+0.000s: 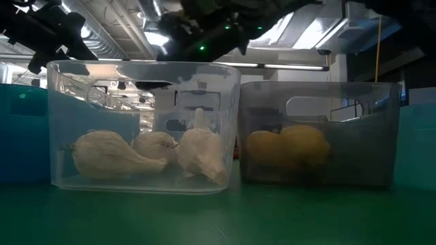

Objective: Sort produce into baskets
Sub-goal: Put the yellow lemon into the black bin

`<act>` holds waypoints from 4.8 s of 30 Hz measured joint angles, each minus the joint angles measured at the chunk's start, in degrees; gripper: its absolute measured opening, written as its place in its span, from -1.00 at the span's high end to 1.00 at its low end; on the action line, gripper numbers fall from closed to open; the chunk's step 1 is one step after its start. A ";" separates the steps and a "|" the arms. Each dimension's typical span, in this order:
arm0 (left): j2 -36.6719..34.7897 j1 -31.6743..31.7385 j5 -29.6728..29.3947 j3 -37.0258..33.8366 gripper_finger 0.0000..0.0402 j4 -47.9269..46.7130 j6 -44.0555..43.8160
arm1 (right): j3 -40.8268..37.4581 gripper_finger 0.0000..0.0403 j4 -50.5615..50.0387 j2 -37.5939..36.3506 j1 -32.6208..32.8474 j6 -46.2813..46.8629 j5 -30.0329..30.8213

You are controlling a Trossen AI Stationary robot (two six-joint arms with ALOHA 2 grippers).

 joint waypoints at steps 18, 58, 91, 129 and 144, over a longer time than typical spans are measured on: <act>0.00 -0.02 0.07 -0.02 -0.18 -0.01 -0.07 | 7.15 -0.68 1.40 12.04 -4.45 -1.36 -2.34; 0.00 0.00 0.12 -0.02 -0.18 -0.03 -0.13 | 7.11 0.07 1.11 16.62 -4.62 1.92 -0.47; 0.02 -0.01 0.14 -0.01 -0.18 -0.18 -0.37 | 7.11 0.05 -34.20 -19.37 9.26 -4.57 -8.21; 0.02 -0.02 0.12 -0.02 -0.18 -0.29 -0.51 | -24.79 0.05 -36.09 -30.09 19.05 16.71 1.74; 0.02 -0.02 0.12 -0.02 -0.18 -0.29 -0.55 | -35.90 0.05 -30.21 -30.08 15.92 22.39 -0.71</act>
